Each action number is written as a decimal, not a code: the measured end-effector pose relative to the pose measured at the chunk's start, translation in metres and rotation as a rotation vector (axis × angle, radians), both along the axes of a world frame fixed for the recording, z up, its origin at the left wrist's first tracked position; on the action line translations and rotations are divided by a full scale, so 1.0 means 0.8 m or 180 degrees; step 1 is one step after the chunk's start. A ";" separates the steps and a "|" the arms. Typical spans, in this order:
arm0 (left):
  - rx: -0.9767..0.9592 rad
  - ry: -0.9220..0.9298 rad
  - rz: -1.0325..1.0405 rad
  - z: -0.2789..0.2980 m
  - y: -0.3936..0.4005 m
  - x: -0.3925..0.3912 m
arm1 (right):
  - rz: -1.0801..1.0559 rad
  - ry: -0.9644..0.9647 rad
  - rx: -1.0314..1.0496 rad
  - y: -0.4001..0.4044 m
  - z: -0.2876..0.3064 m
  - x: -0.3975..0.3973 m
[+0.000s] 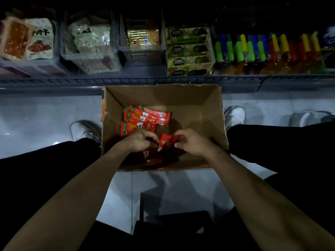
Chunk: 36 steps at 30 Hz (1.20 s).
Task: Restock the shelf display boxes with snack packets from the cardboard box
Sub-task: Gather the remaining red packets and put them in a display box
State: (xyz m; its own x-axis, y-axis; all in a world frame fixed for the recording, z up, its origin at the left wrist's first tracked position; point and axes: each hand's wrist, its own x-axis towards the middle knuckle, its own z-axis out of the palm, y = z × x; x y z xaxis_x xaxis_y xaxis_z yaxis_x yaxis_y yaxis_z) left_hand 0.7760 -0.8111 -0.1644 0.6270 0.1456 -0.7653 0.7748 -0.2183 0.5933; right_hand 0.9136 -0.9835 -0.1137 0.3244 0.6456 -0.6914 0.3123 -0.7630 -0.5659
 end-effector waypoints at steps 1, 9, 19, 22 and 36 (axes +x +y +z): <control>0.0019 -0.0055 0.0101 -0.003 -0.003 0.002 | 0.0041 -0.0248 -0.0026 0.001 -0.001 -0.001; 0.1314 0.0481 -0.1058 -0.068 -0.004 -0.036 | 0.0136 -0.1473 -0.0200 -0.019 0.013 0.014; 0.0882 0.0344 0.0084 -0.031 -0.001 -0.011 | -0.0663 -0.1157 0.0102 -0.041 0.011 0.029; 0.0277 0.0198 0.0897 0.003 0.009 0.017 | -0.0972 -0.0989 0.0347 -0.035 0.015 0.037; -0.0548 -0.1429 0.1489 0.160 -0.031 0.041 | -0.2208 0.0814 0.1537 -0.006 0.131 0.061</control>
